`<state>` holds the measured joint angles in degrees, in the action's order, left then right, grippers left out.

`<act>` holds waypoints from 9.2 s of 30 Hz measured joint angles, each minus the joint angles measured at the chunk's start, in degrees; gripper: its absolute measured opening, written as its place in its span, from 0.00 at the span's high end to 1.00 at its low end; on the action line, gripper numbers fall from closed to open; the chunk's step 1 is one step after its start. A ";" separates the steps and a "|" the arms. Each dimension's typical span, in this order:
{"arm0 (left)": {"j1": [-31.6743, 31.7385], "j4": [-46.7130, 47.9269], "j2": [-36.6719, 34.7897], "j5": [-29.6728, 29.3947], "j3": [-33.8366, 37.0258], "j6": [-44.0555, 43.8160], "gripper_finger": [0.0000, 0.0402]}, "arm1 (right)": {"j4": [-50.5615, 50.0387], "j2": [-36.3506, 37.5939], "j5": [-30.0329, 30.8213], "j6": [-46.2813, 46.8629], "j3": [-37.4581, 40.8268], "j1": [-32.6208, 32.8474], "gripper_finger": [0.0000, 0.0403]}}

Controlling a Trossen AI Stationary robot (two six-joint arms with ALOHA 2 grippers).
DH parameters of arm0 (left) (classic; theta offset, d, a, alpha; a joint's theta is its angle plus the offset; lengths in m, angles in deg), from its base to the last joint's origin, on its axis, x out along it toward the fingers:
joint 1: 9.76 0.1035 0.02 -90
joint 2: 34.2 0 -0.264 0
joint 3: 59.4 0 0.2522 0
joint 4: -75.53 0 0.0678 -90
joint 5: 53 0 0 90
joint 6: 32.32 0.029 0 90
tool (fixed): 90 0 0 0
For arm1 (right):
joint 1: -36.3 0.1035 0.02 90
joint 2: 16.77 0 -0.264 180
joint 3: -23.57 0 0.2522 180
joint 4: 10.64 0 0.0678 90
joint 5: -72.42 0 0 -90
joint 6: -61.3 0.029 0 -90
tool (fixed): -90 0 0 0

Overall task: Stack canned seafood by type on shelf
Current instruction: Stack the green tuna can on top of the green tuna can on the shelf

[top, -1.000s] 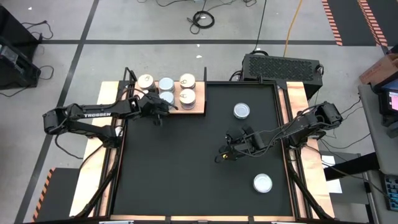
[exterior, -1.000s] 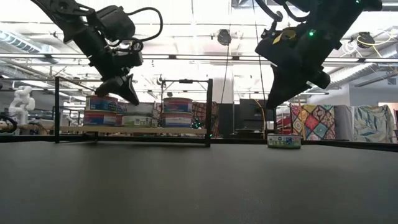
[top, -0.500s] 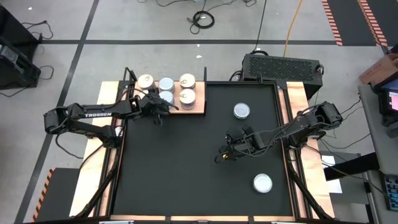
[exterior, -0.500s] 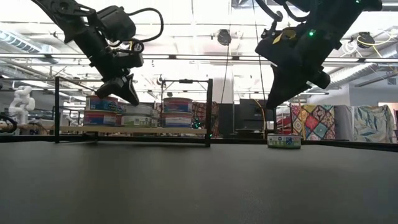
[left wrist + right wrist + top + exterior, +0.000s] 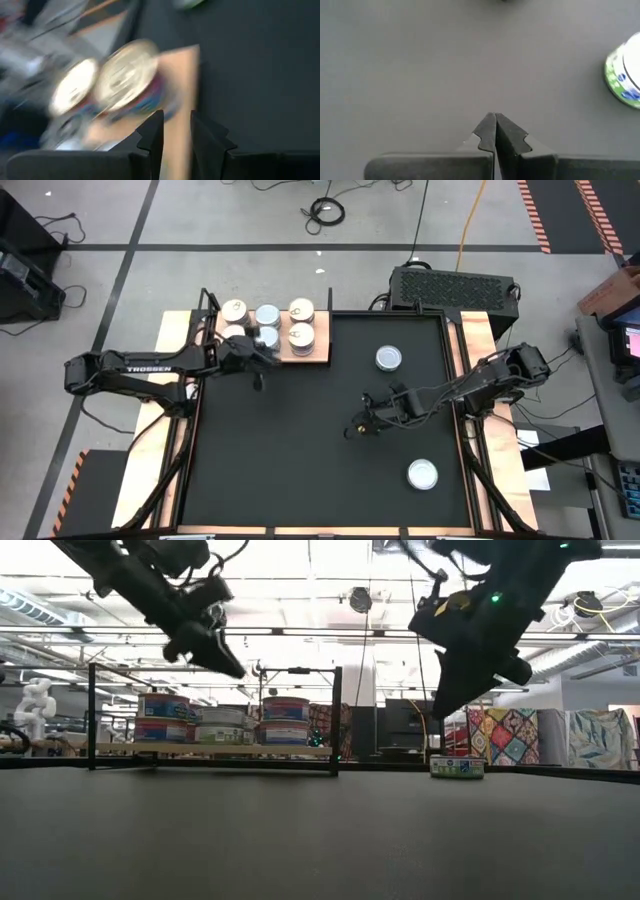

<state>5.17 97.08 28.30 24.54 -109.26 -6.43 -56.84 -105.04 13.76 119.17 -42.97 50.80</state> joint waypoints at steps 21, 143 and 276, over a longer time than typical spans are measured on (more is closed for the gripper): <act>-13.29 -18.44 12.42 19.38 0.00 4.56 0.75 | -14.42 -0.02 -1.22 -13.55 -2.87 -34.99 1.00; -8.97 -31.62 40.67 21.95 -8.07 33.07 0.75 | 27.32 -7.87 -12.65 -9.16 7.62 -13.21 1.00; 25.30 0.69 11.56 5.61 -8.00 19.48 0.97 | 24.79 -1.20 -8.64 -18.30 7.55 -6.14 1.00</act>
<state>30.48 97.77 39.87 30.15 -117.26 13.05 -32.04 -106.25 5.12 100.87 -35.42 44.66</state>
